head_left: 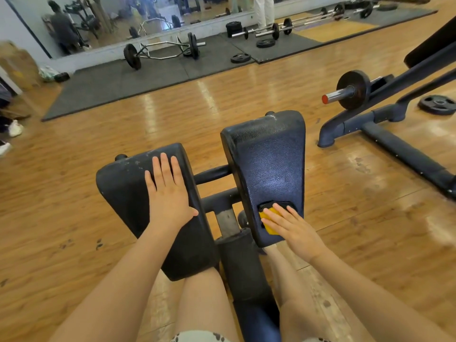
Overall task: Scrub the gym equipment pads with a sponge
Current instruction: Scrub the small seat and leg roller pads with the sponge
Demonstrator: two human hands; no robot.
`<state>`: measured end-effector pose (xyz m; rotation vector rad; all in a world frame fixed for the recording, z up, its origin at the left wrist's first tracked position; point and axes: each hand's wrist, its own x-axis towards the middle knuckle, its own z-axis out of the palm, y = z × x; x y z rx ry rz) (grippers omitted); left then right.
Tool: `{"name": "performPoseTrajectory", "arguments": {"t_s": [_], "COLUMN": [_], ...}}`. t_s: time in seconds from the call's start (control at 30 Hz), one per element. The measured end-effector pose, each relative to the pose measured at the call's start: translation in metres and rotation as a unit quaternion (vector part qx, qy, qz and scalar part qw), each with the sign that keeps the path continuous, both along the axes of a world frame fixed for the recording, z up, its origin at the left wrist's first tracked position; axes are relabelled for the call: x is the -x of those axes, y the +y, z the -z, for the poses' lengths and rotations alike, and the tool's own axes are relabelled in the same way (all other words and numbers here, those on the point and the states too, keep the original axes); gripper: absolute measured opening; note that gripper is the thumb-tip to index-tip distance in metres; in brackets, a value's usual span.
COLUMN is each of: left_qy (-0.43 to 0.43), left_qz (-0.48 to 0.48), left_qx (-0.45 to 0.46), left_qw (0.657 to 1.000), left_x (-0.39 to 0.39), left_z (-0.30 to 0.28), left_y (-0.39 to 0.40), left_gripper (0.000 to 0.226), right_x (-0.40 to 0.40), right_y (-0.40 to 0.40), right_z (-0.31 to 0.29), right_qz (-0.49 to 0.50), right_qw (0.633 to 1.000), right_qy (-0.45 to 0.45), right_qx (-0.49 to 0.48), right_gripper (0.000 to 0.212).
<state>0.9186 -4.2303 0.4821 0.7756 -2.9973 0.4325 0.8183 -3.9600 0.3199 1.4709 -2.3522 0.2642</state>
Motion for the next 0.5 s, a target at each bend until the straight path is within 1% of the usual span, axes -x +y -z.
{"name": "performPoseTrajectory", "arguments": {"t_s": [0.07, 0.13, 0.2, 0.27, 0.4, 0.47, 0.5], "left_qy": [0.001, 0.0, -0.003, -0.008, -0.002, -0.001, -0.001], "left_qz": [0.001, 0.002, 0.001, -0.001, 0.004, 0.005, 0.005], "left_qx": [0.0, -0.001, 0.0, 0.005, 0.008, 0.011, 0.014], "left_qw": [1.0, 1.0, 1.0, 1.0, 1.0, 1.0, 1.0], "left_x": [0.0, 0.001, 0.002, 0.002, -0.001, -0.001, -0.001], "left_z": [0.0, 0.001, 0.001, 0.0, 0.0, -0.001, -0.001], "left_y": [0.0, 0.0, 0.0, 0.0, 0.0, 0.0, 0.0], "left_gripper": [0.137, 0.137, 0.138, 0.139, 0.139, 0.138, 0.138], "right_x": [0.004, 0.001, -0.008, -0.02, -0.035, -0.028, -0.02], "right_y": [0.018, 0.03, 0.026, 0.007, -0.035, -0.03, -0.021], "right_z": [0.003, 0.006, 0.004, 0.001, 0.005, 0.01, 0.011], "right_qz": [0.024, 0.064, 0.083, 0.049, -0.058, -0.099, -0.113], "right_qw": [0.999, 0.994, 0.988, 0.99, 0.996, 0.995, 0.994], "right_qy": [-0.028, -0.064, -0.084, -0.074, -0.016, 0.003, -0.006], "right_qx": [0.014, 0.057, 0.099, 0.11, 0.06, 0.025, 0.001], "right_gripper": [0.068, 0.071, 0.071, 0.068, 0.059, 0.043, 0.038]}}
